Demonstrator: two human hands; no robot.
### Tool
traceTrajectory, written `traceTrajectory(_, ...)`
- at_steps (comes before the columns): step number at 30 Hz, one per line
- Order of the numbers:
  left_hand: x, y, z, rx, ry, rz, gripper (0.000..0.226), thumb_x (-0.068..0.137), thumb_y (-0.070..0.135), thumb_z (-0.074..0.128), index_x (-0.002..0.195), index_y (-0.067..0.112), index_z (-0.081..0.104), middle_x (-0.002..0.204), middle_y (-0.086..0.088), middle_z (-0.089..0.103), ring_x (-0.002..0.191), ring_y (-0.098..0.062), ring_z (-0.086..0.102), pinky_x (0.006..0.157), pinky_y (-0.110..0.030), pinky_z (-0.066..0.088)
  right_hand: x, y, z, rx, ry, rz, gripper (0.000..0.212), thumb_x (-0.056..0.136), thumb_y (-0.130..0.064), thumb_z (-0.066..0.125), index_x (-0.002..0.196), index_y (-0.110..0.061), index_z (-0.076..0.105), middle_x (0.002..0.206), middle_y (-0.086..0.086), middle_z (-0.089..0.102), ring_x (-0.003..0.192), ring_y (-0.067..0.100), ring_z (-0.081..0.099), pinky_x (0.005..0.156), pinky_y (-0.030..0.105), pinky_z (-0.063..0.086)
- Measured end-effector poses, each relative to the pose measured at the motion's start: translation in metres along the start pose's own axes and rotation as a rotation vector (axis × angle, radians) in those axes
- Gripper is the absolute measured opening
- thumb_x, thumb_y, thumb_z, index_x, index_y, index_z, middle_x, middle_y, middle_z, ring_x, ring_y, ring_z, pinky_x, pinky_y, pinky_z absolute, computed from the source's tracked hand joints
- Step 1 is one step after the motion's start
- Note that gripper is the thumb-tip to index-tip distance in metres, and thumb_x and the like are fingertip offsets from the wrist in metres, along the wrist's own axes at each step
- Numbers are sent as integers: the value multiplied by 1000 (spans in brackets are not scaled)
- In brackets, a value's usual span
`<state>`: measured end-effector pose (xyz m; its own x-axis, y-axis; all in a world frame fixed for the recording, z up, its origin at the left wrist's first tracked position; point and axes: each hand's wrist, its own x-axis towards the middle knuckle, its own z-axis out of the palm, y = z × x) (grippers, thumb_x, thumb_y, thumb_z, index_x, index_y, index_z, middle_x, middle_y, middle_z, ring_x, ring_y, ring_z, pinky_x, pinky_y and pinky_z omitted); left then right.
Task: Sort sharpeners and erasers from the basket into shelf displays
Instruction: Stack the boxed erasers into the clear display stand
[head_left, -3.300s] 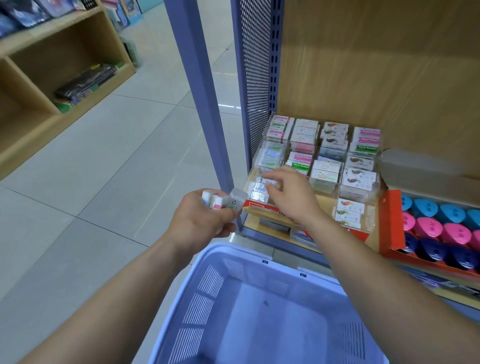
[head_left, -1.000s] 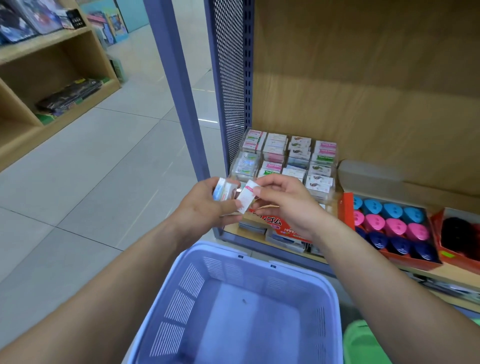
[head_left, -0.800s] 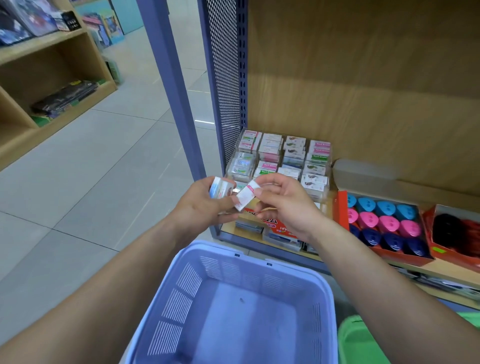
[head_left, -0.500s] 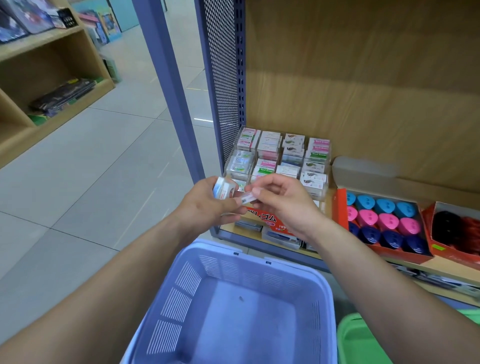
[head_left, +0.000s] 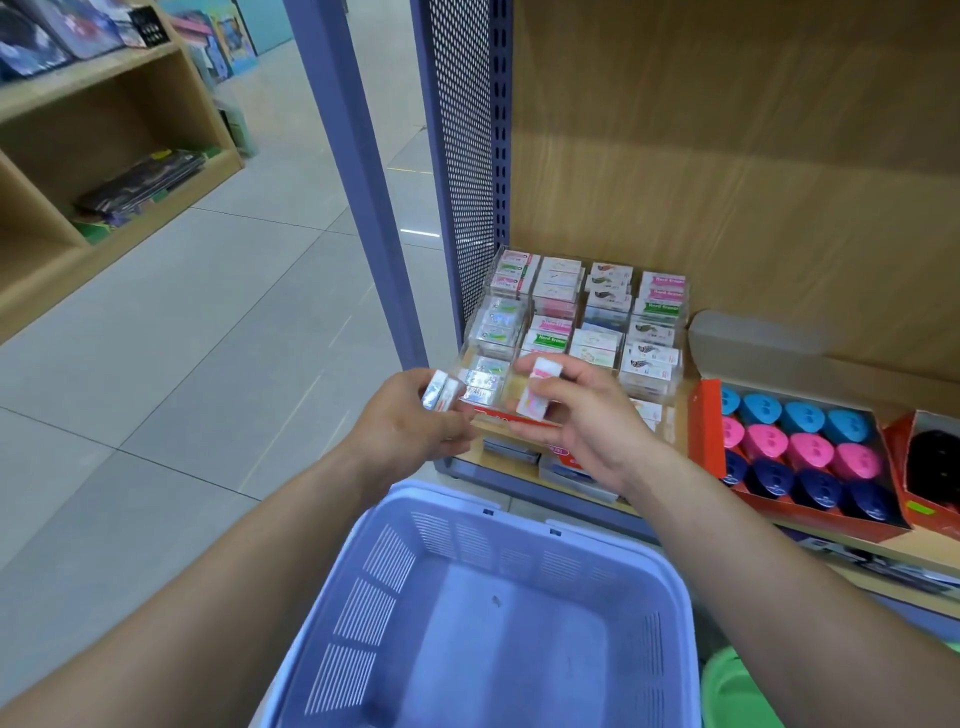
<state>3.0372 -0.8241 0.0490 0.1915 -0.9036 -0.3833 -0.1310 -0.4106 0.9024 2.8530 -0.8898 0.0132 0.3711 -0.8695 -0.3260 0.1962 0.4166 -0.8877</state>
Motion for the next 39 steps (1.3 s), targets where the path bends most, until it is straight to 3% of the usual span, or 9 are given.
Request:
traceTrajectory(5,2,-11,-18,115,26,-7,21,94,2,65,114,4,61,101,-21,71,77,-22,70,63,-25,59,32,14,-11,-258,193,8,28,90,-5,72,115,-6,59,104,13,69,73,24,67,61,32,59)
traceTrajectory(9,5,-15,-26,196,34,14,15,95,9,65,109,14,63,90,-10,76,84,-23,74,72,-31,61,68,21,-7,-330,233,-31,18,91,1,69,106,-10,69,103,14,69,76,21,72,77,31,62)
traceTrajectory(14,11,-12,-25,227,50,43,15,94,6,66,107,12,64,94,-13,74,74,-15,72,62,-21,58,109,33,7,-362,296,-43,22,91,3,67,104,-14,73,103,7,70,84,18,75,85,35,61)
traceTrajectory(19,17,-9,-18,235,39,46,18,94,8,69,111,9,64,97,-14,73,66,-9,67,56,-16,55,126,42,14,-530,430,-81,13,87,-9,76,87,-15,66,78,3,74,69,18,75,74,38,63)
traceTrajectory(22,19,-9,-15,234,33,36,21,93,12,71,112,12,63,95,-9,74,74,-14,73,62,-21,59,129,42,14,-760,455,-158,17,86,-14,78,79,-17,63,76,2,71,70,17,70,66,30,58)
traceTrajectory(25,18,-10,-14,171,48,-3,25,91,14,74,111,15,58,96,-8,73,80,-18,75,66,-25,62,125,41,12,-880,463,-203,23,86,-17,78,73,-20,58,75,-3,65,75,14,64,70,29,53)
traceTrajectory(30,14,-2,-9,62,16,-28,23,93,10,70,112,7,58,100,-15,72,80,-21,76,72,-30,63,74,22,11,-642,193,-279,10,94,-18,67,88,-24,72,77,-2,71,70,15,68,68,32,55)
traceTrajectory(34,9,4,-4,-39,-66,11,20,94,8,68,112,1,65,97,-18,72,82,-22,74,76,-33,63,22,1,12,-469,-121,-218,22,98,-8,60,110,-21,75,94,0,73,77,15,68,71,33,57)
traceTrajectory(39,-1,13,6,-72,-151,66,22,92,7,69,114,4,67,96,-14,74,84,-19,74,68,-26,60,-4,-9,7,-353,-166,-212,17,92,-3,68,106,-12,73,81,3,67,73,18,64,67,28,54)
